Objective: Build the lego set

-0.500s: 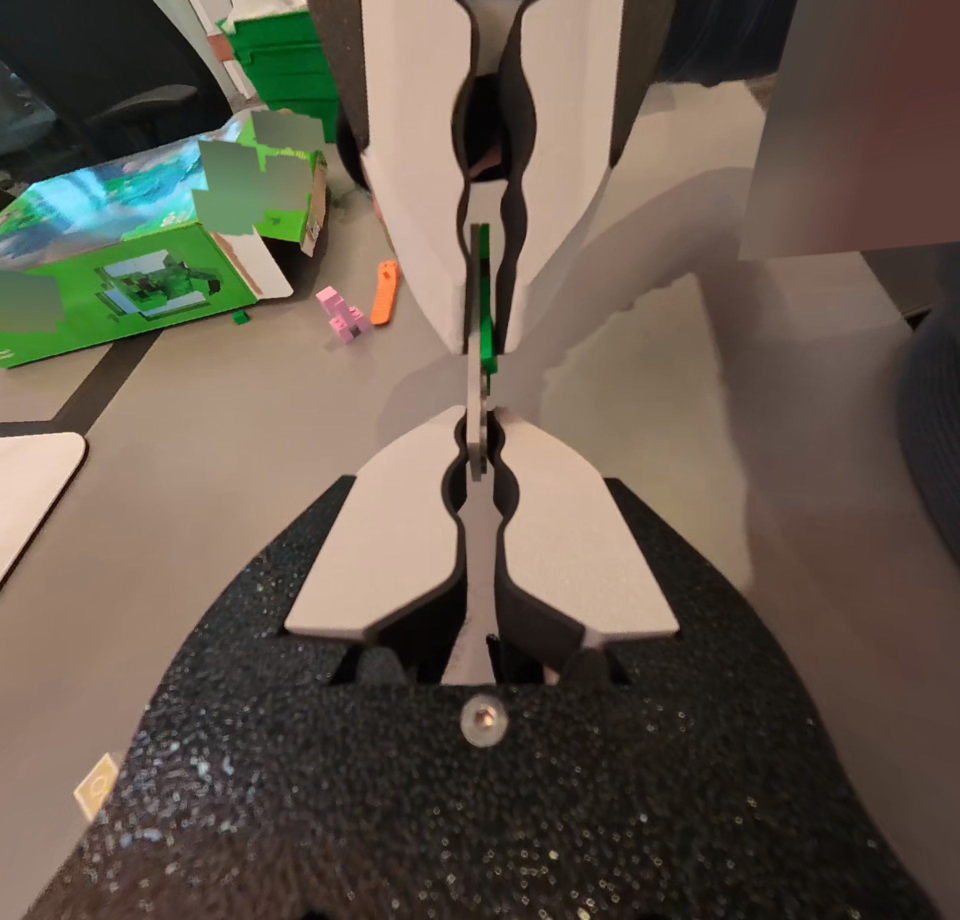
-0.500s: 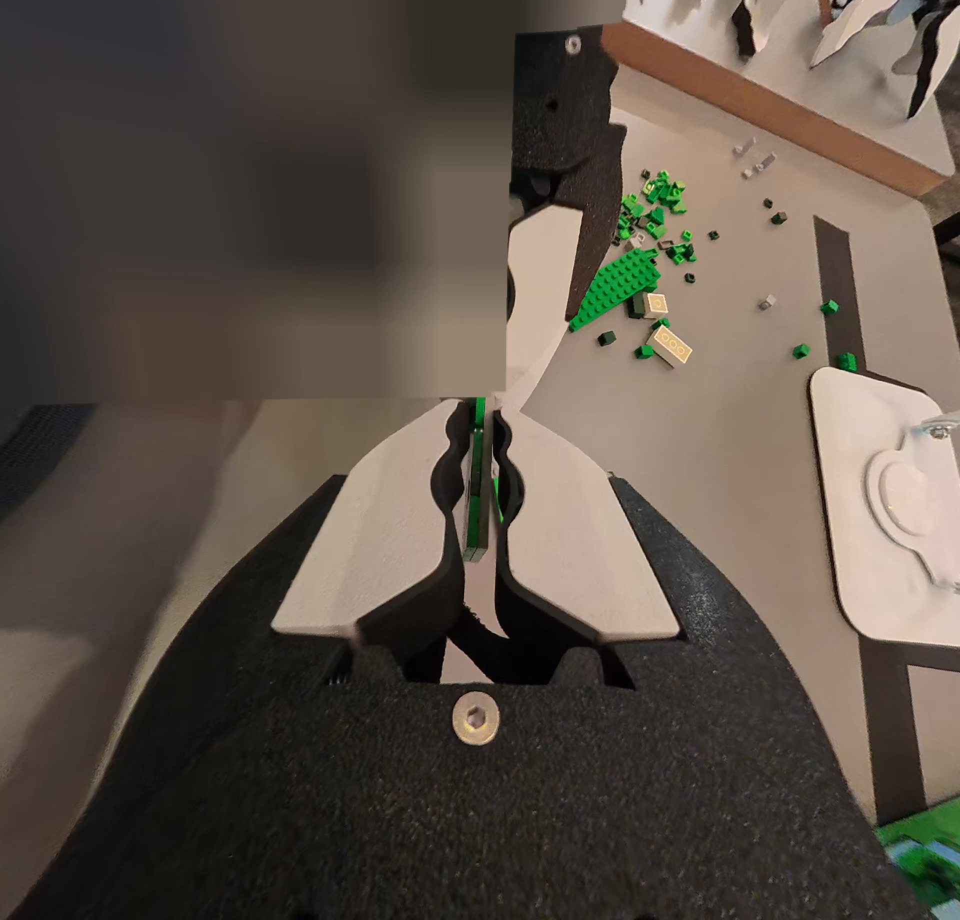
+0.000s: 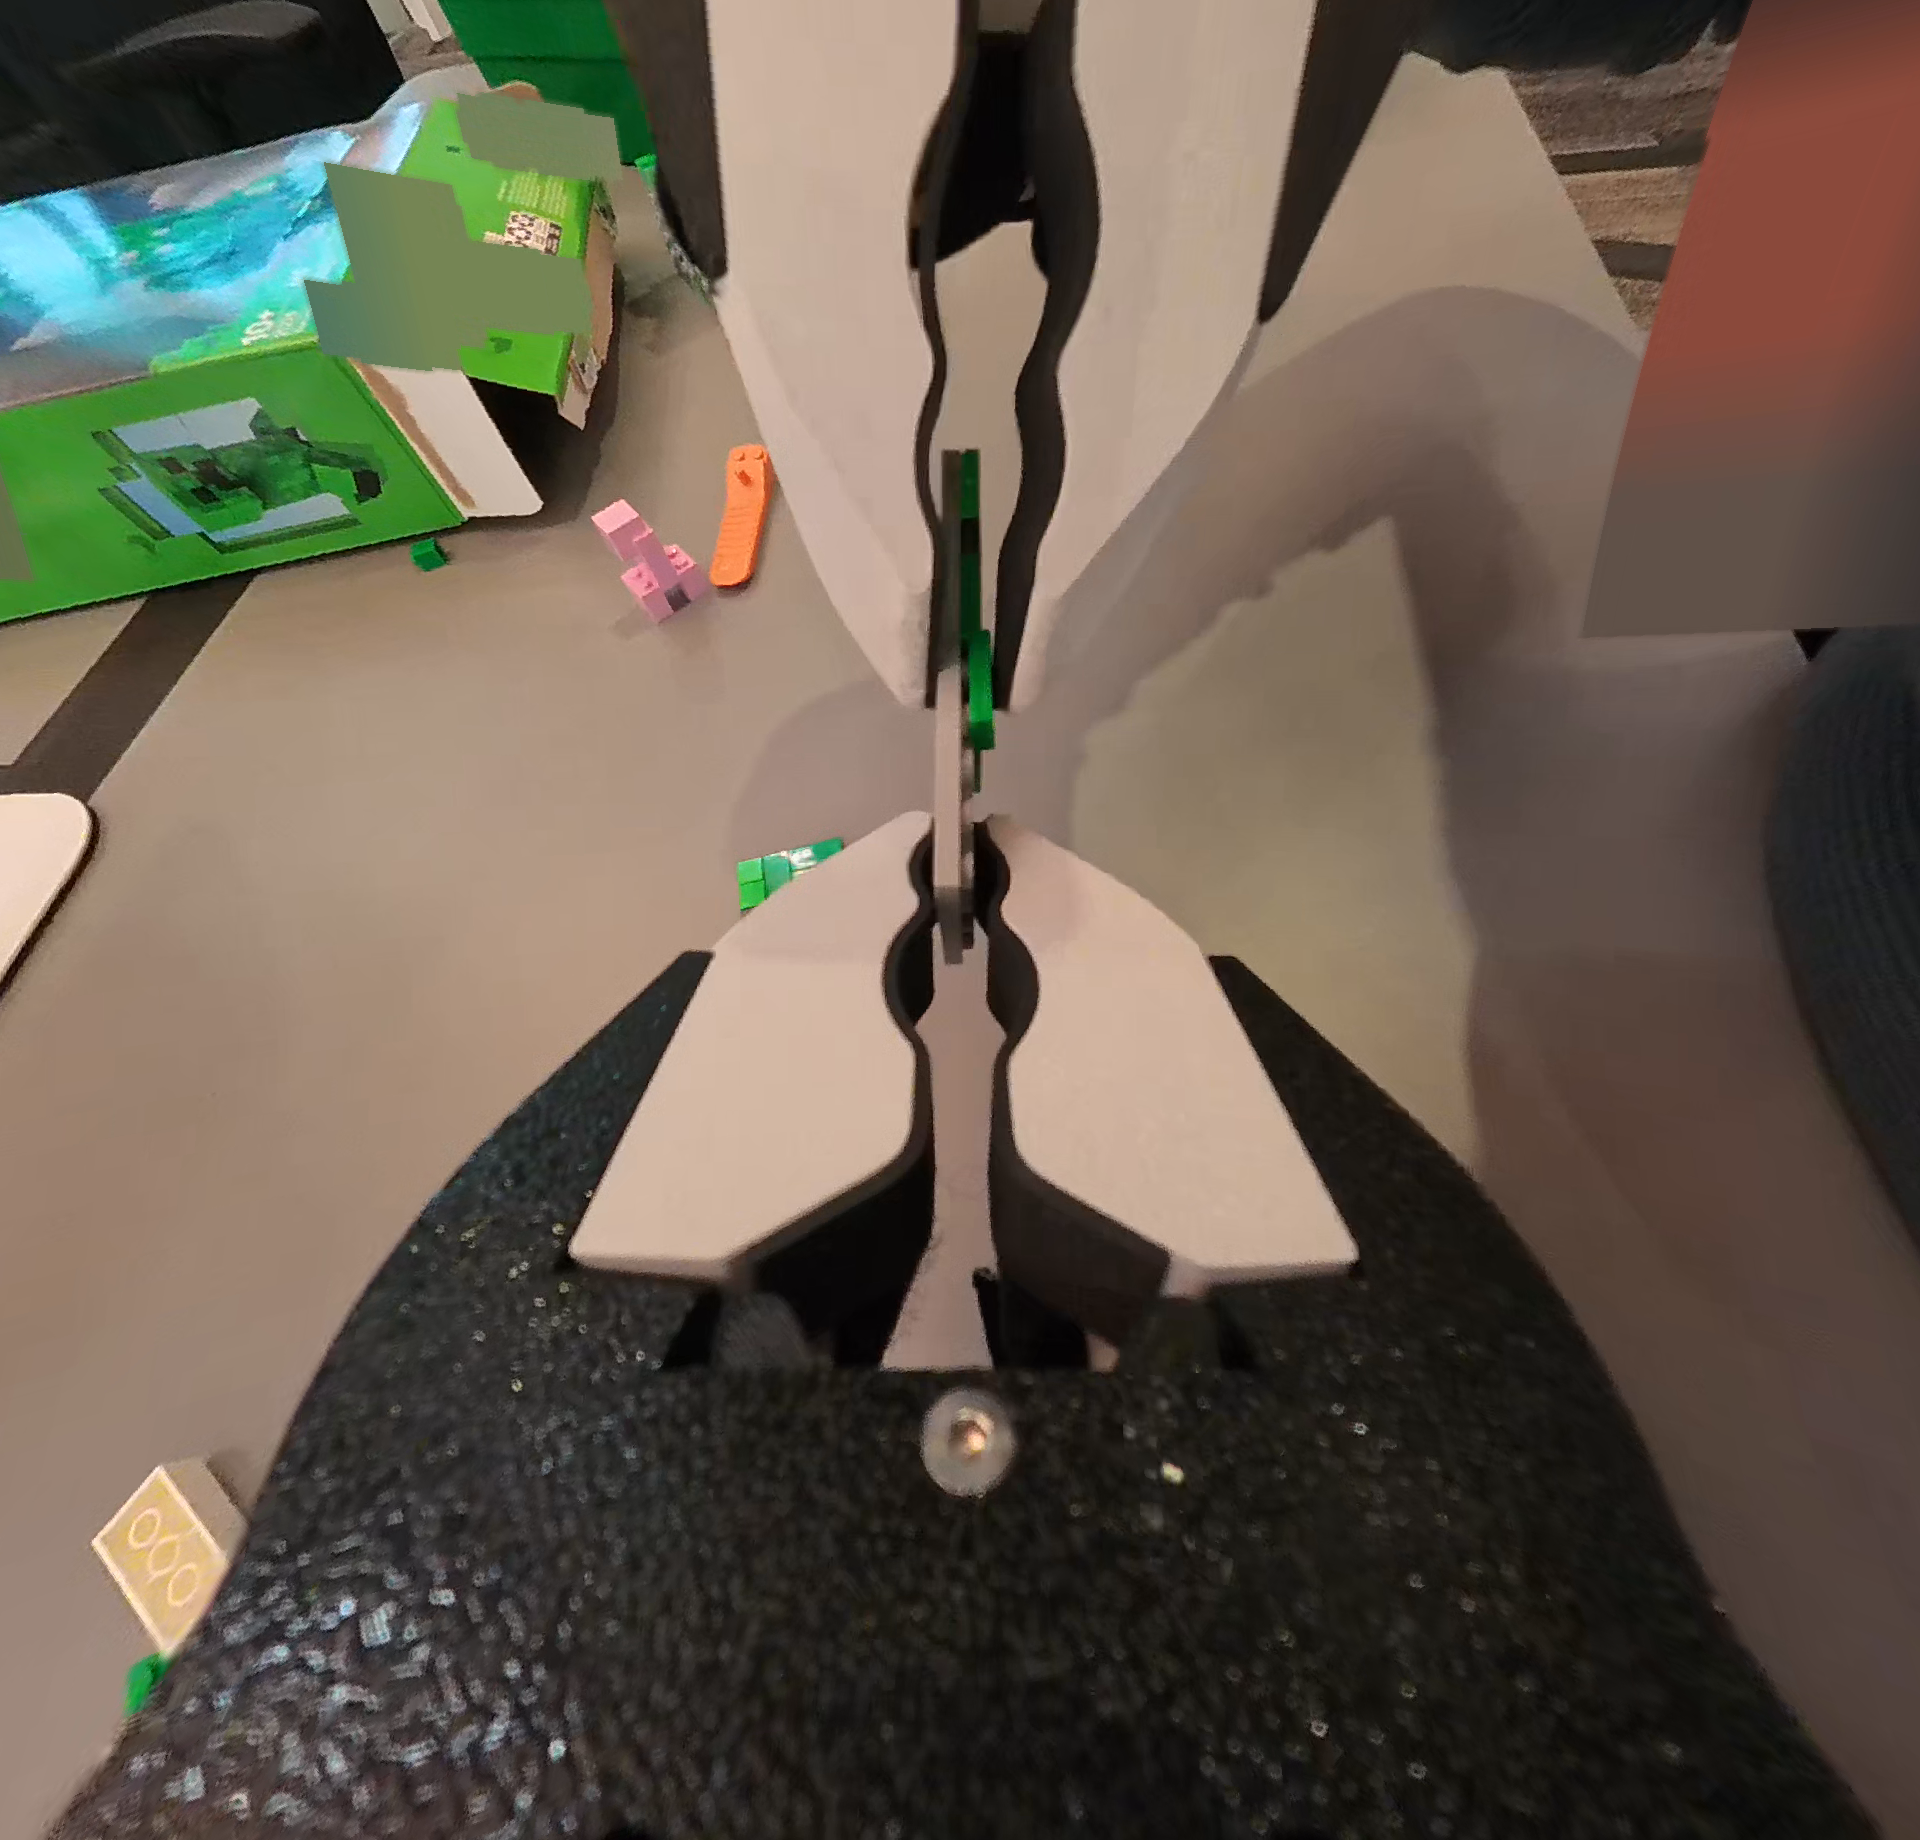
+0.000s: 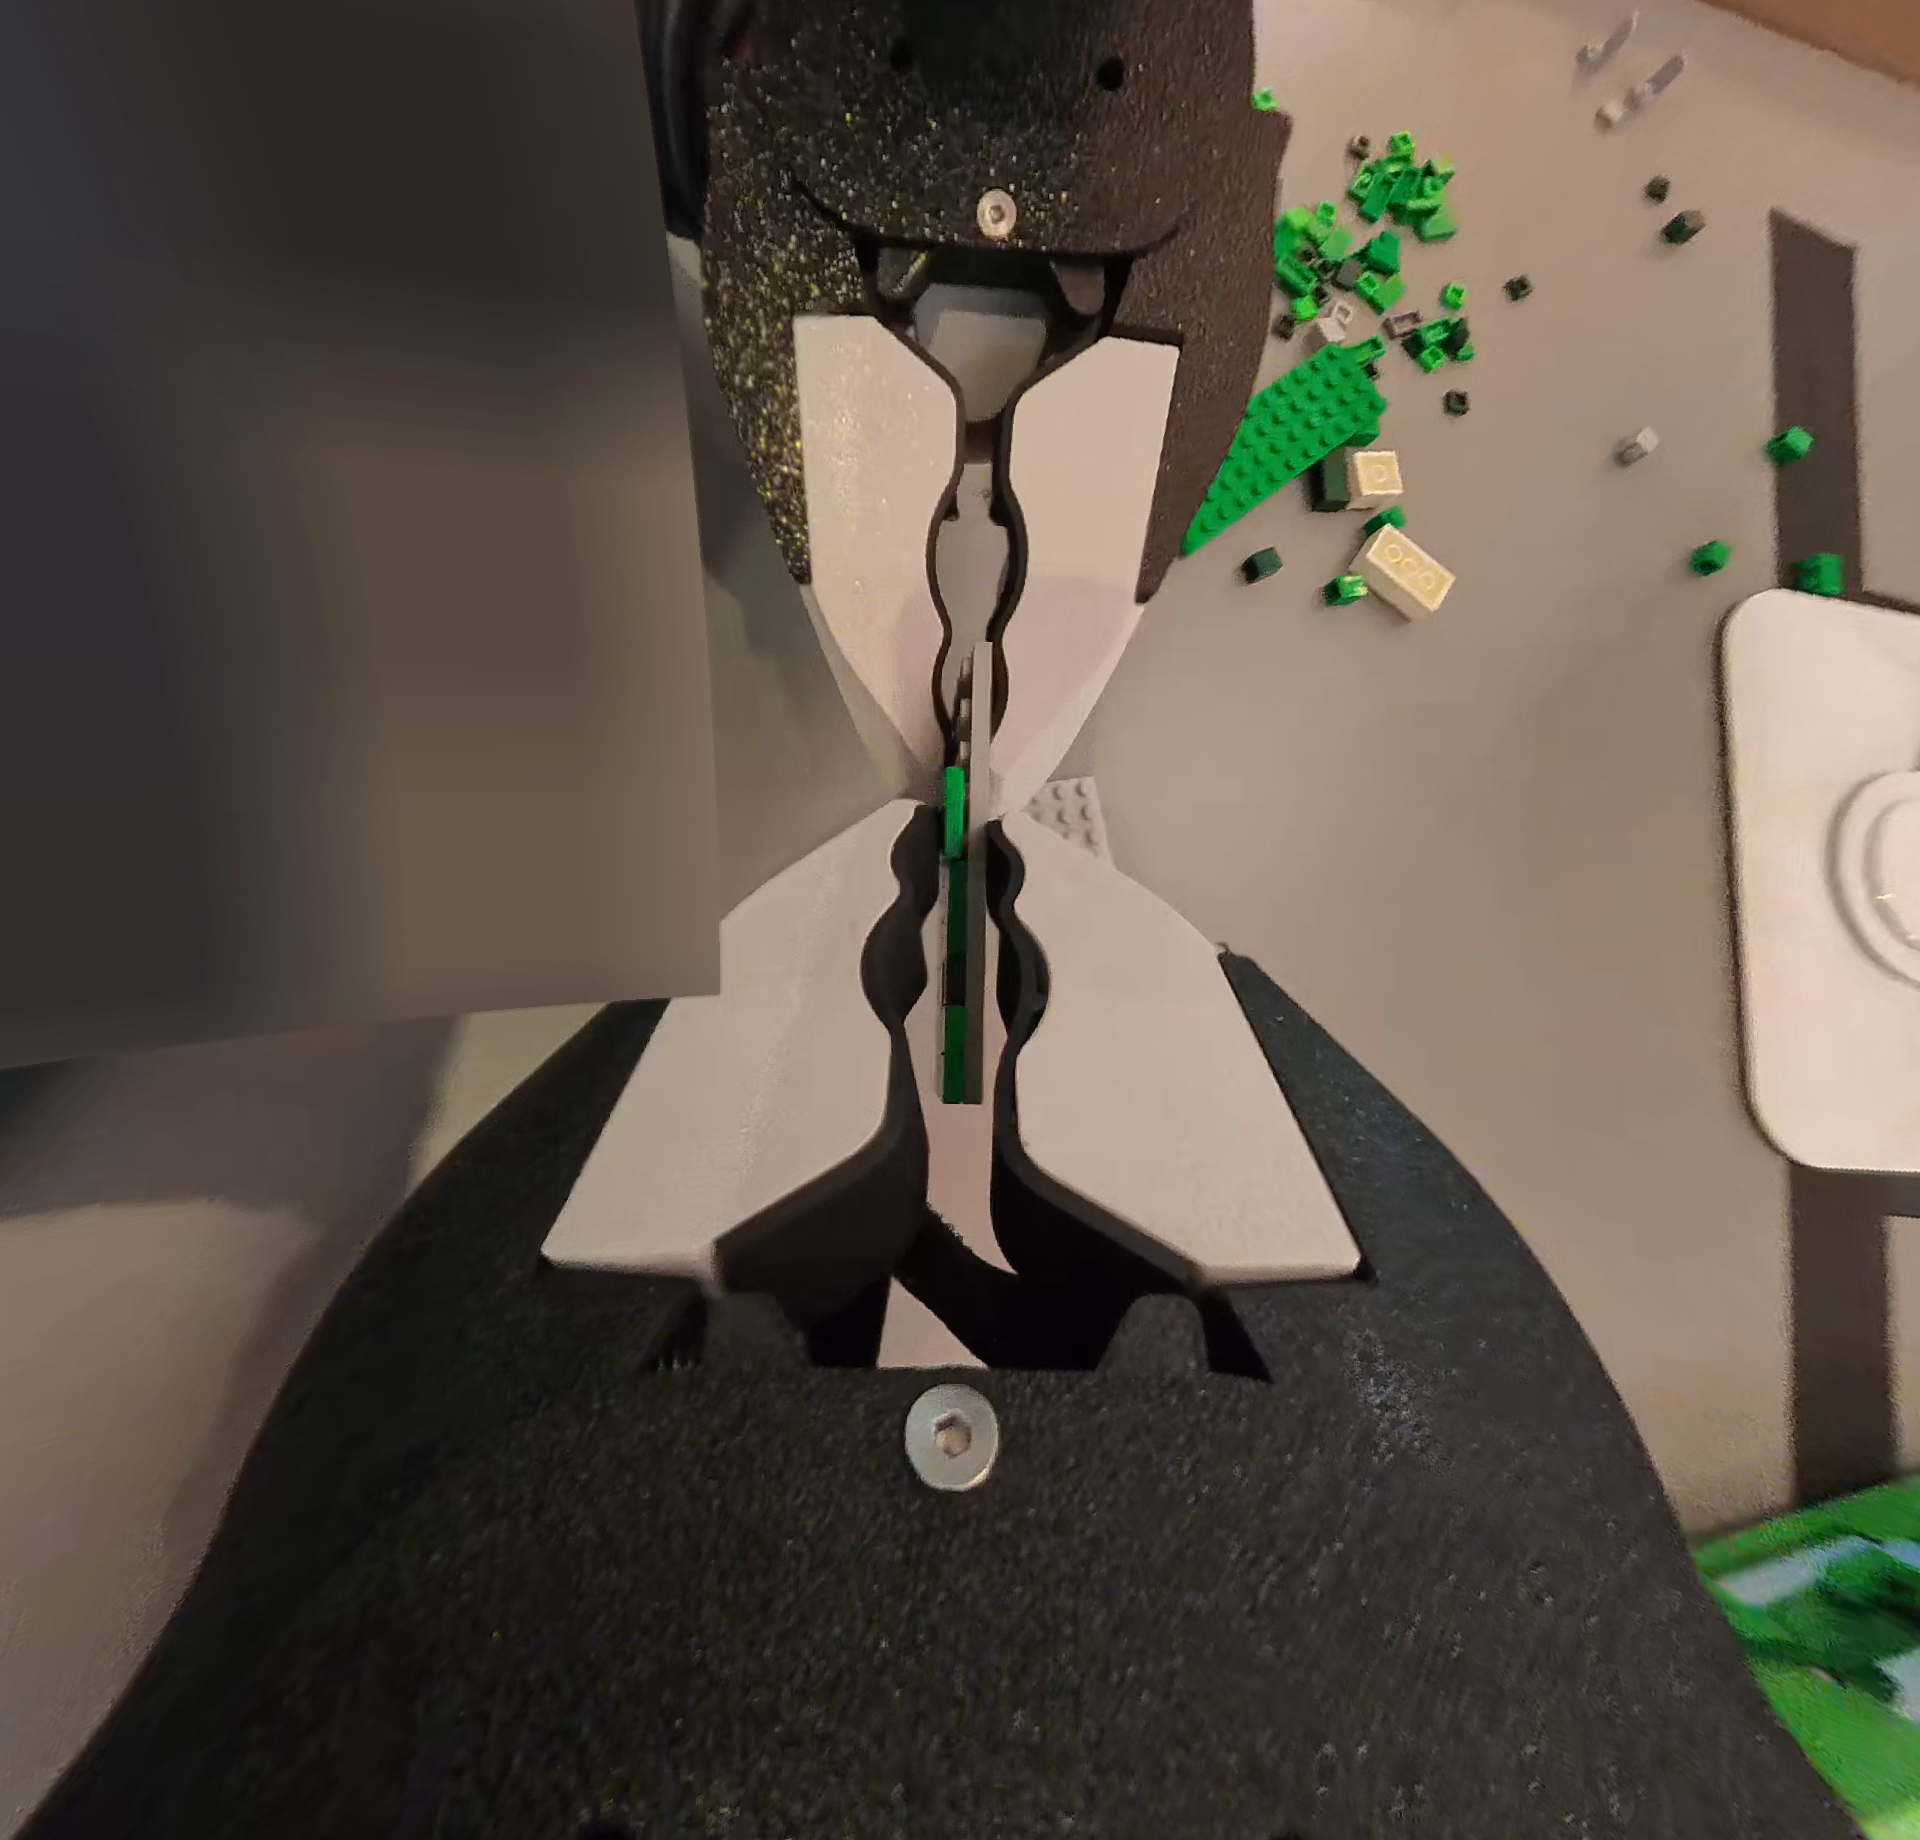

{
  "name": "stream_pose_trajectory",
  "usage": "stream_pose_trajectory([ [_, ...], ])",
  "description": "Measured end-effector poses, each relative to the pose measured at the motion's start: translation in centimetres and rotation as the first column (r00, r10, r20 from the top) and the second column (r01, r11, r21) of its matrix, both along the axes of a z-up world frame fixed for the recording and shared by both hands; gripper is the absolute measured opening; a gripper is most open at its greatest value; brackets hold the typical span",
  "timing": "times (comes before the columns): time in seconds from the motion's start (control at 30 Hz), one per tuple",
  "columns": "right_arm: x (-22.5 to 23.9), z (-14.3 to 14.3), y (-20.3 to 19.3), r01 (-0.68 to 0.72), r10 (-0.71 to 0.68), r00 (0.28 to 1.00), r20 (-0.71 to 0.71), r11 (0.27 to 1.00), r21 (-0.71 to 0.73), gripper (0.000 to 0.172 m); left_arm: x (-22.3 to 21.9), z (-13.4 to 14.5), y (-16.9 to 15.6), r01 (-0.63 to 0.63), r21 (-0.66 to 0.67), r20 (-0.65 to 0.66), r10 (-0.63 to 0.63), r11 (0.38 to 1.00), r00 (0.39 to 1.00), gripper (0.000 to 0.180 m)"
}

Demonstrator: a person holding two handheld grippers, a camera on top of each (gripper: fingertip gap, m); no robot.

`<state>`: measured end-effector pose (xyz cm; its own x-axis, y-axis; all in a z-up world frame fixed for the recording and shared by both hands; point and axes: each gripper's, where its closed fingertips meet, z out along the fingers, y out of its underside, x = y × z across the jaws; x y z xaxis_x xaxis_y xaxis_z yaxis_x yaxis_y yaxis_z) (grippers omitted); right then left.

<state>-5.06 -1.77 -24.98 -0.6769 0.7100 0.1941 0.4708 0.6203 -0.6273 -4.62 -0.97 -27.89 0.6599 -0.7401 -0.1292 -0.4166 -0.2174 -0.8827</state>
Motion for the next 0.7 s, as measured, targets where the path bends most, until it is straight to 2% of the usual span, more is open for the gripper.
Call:
stream_pose_trajectory([
  [0.1, 0.2, 0.0, 0.0, 0.022, -0.017, 0.998, 0.064, 0.996, -0.086, 0.008, 0.2, 0.0, -0.1, 0.004, -0.026, 0.031, -0.004, 1.0, 1.0, 0.004],
  [0.2, 0.4, -0.7, 0.1, 0.041, -0.027, 0.993, 0.111, 0.991, -0.127, 0.008, 0.4, -0.7, -0.3, 0.022, -0.131, 0.09, -0.01, 0.991, 0.996, 0.004],
  [0.33, 0.8, -2.3, -0.1, 0.092, -0.031, 0.969, 0.246, 0.967, -0.238, 0.009, 1.2, -2.3, -1.0, 0.096, -0.353, 0.25, -0.005, 0.931, 0.968, 0.004],
  [0.43, 1.0, -3.2, -0.2, 0.146, -0.018, 0.942, 0.335, 0.921, -0.361, 0.009, 1.6, -3.2, -1.4, 0.131, -0.46, 0.334, 0.034, 0.878, 0.942, 0.004],
  [0.57, 1.2, -3.9, -0.1, 0.178, -0.005, 0.924, 0.381, 0.89, -0.419, 0.009, 2.1, -3.8, -1.6, 0.172, -0.527, 0.402, 0.066, 0.833, 0.913, 0.004],
  [0.7, 1.1, -4.0, 0.0, 0.199, -0.026, 0.928, 0.371, 0.878, -0.436, 0.009, 2.0, -4.1, -1.4, 0.165, -0.506, 0.404, 0.064, 0.847, 0.912, 0.004],
])
